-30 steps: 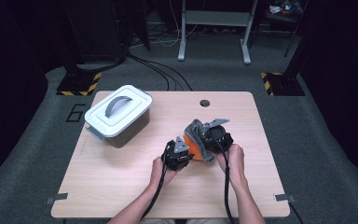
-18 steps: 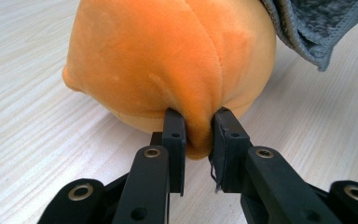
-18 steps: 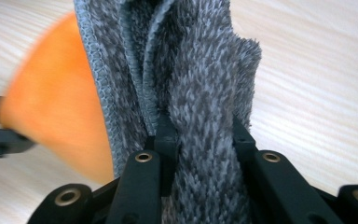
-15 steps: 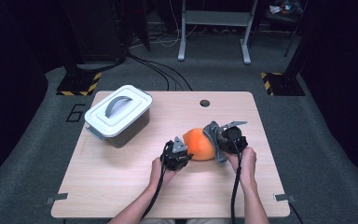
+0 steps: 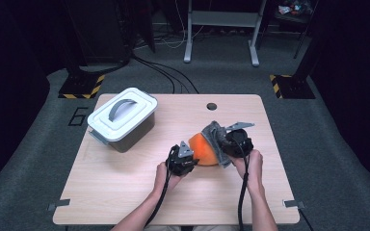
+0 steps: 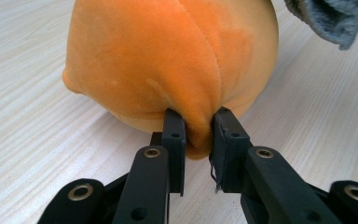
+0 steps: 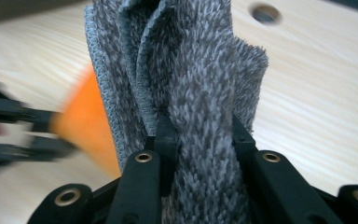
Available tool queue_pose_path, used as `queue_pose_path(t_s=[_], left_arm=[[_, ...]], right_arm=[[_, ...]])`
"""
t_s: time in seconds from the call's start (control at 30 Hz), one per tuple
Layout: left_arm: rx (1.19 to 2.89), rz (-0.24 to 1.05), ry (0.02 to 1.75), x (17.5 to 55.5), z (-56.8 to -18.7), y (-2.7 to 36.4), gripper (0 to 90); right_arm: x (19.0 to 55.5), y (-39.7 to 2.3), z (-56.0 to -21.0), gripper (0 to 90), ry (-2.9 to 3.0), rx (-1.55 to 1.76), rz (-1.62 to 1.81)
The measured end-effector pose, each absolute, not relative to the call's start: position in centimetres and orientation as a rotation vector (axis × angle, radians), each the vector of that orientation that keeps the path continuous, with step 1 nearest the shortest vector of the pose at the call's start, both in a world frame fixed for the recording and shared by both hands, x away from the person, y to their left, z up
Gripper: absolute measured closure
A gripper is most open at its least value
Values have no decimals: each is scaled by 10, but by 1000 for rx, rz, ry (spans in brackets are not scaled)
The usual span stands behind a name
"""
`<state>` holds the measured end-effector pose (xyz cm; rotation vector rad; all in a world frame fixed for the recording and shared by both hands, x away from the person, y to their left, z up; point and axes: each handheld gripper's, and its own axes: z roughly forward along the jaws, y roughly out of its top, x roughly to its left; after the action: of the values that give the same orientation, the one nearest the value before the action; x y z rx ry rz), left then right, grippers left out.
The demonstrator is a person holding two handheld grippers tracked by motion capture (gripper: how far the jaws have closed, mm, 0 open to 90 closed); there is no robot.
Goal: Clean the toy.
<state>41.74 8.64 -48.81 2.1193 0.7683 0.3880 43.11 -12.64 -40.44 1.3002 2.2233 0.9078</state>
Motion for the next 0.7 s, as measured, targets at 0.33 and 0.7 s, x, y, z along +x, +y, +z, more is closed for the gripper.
queue_pose_path(t_s=[0.33,0.7], left_arm=[[2114,377,769,418,-489,87,769],[2121,379,775,419,-492,88,769]], right_arm=[[437,-98,-411,723,2292,1201,839],[444,-133,-423,722,2224,1349,812]])
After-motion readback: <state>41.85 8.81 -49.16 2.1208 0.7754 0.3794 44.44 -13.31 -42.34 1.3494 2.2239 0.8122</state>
